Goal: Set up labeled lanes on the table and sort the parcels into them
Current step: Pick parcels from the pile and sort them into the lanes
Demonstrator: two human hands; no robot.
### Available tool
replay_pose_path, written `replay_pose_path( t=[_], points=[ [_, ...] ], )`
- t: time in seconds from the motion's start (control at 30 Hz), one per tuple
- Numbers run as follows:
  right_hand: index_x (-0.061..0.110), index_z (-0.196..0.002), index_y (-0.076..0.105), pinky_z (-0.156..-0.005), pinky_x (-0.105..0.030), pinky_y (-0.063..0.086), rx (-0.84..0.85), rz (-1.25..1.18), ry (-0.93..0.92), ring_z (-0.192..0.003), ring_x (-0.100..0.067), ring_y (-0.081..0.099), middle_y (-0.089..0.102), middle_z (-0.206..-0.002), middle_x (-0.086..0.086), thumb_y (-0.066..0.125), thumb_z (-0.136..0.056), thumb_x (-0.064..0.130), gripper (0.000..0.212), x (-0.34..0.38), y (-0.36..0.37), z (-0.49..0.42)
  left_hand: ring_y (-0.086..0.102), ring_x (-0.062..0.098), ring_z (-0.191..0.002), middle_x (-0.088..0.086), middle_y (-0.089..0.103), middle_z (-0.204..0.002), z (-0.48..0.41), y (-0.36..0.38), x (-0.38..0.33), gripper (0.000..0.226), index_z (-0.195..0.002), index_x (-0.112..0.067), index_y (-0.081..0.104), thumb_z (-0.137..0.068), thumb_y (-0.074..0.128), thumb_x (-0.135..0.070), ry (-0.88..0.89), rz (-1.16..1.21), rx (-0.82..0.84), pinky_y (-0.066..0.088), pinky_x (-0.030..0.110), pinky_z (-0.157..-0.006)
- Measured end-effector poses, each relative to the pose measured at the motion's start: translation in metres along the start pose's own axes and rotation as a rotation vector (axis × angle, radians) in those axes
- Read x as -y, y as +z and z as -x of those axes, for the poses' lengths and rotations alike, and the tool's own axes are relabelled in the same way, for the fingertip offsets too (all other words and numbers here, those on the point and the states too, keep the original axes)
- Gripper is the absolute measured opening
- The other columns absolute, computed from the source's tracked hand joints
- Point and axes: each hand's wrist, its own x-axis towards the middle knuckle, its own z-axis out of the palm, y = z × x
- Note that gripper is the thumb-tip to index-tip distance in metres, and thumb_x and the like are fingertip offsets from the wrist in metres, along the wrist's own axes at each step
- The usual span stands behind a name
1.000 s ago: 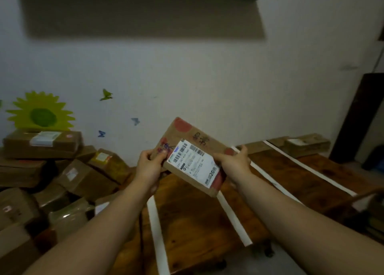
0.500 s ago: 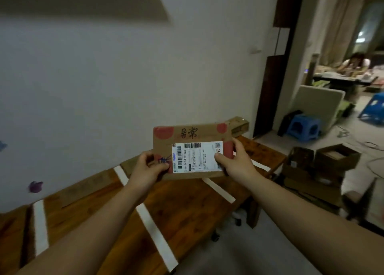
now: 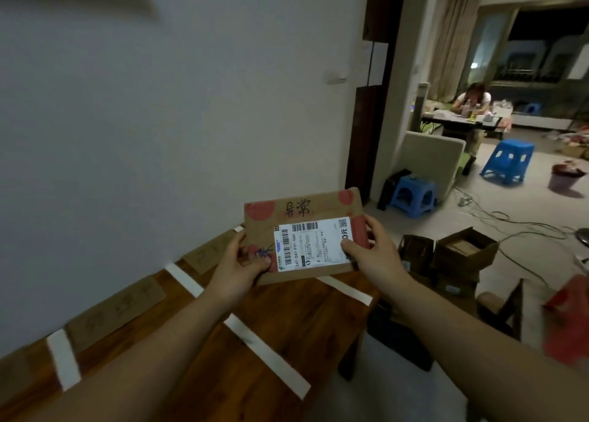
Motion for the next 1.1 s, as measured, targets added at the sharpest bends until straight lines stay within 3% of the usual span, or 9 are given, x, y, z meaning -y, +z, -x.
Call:
replay_pose_path(
  t=[0.17,0.3,0.57,0.67,0.8,0.9,0.97,1.03,1.1],
  points=[
    [0.036,-0.140,0.034,-0.067,-0.023,0.056,0.013,0.034,0.015,-0.091,-0.003,0.058,0.050,-0.116,0.010,0.066,-0.088,0.019,0.063,-0.028,-0.048,-0.070,0.062,0.006,-0.086,0.000,0.055,-0.111,-0.061,0.063,0.006,0.076,-0.144,-0.021,0.027,-0.083,0.068,-0.007,-0.038,0.008,-0.024,0.052,0.013,-0.059],
    [0.036,-0.139,0.035,-0.083,-0.040,0.058,0.074,0.048,0.027,-0.102,-0.012,0.062,0.055,-0.119,0.007,0.066,-0.087,0.017,0.063,-0.058,-0.098,-0.129,0.062,0.015,-0.095,0.008,0.050,-0.121,-0.107,0.125,0.015,0.077,-0.144,-0.024,0.026,-0.083,0.067,-0.004,-0.062,-0.019,-0.061,0.054,0.022,-0.067],
    [0.037,-0.129,0.038,-0.059,-0.010,0.051,0.195,0.073,-0.007,-0.085,0.007,0.060,0.053,-0.101,0.024,0.067,-0.085,0.006,0.061,-0.095,-0.156,-0.237,0.063,0.015,-0.092,-0.004,0.057,-0.110,-0.183,0.211,0.028,0.066,-0.139,-0.028,0.033,-0.085,0.066,-0.011,-0.159,-0.002,-0.154,0.054,0.021,-0.060],
    [0.043,-0.116,0.037,-0.064,-0.014,0.050,0.265,0.146,-0.014,-0.090,0.001,0.061,0.055,-0.096,0.022,0.065,-0.084,0.003,0.058,-0.111,-0.144,-0.269,0.063,0.015,-0.094,-0.007,0.060,-0.108,-0.209,0.213,0.039,0.058,-0.136,-0.027,0.039,-0.087,0.064,-0.012,-0.209,-0.055,-0.198,0.053,0.025,-0.070],
    [0.022,-0.138,0.035,-0.083,-0.027,0.053,0.372,0.219,0.056,-0.100,-0.010,0.059,0.059,-0.115,0.004,0.064,-0.087,0.006,0.061,-0.134,-0.109,-0.313,0.063,0.018,-0.093,-0.005,0.062,-0.108,-0.238,0.200,0.066,0.051,-0.135,-0.028,0.040,-0.089,0.060,-0.017,-0.306,-0.123,-0.253,0.052,0.028,-0.067],
    [0.019,-0.143,0.031,-0.094,-0.036,0.051,0.451,0.288,0.125,-0.113,-0.021,0.056,0.056,-0.129,-0.007,0.065,-0.087,0.010,0.066,-0.156,-0.080,-0.340,0.063,0.023,-0.095,0.002,0.063,-0.110,-0.256,0.195,0.092,0.045,-0.132,-0.024,0.042,-0.091,0.058,-0.018,-0.421,-0.153,-0.268,0.055,0.039,-0.081],
    [0.019,-0.147,0.026,-0.096,-0.039,0.050,0.507,0.334,0.162,-0.115,-0.023,0.055,0.054,-0.132,-0.007,0.065,-0.087,0.012,0.071,-0.171,-0.067,-0.358,0.063,0.019,-0.090,-0.002,0.063,-0.105,-0.264,0.195,0.106,0.046,-0.134,-0.022,0.042,-0.091,0.058,-0.016,-0.478,-0.137,-0.281,0.057,0.031,-0.073],
    [0.020,-0.147,0.025,-0.090,-0.033,0.052,0.570,0.385,0.166,-0.110,-0.020,0.057,0.055,-0.130,-0.006,0.065,-0.088,0.015,0.072,-0.187,-0.059,-0.374,0.062,0.012,-0.085,-0.008,0.060,-0.098,-0.269,0.198,0.116,0.048,-0.135,-0.022,0.040,-0.091,0.058,-0.014,-0.524,-0.132,-0.278,0.054,0.020,-0.057],
    [0.022,-0.144,0.027,-0.073,-0.014,0.048,0.635,0.434,0.141,-0.095,-0.009,0.056,0.056,-0.123,0.000,0.064,-0.088,0.016,0.067,-0.200,-0.051,-0.387,0.059,0.011,-0.088,-0.011,0.058,-0.094,-0.273,0.201,0.126,0.051,-0.136,-0.021,0.039,-0.090,0.059,-0.011,-0.570,-0.147,-0.290,0.051,0.019,-0.063]
  ],
)
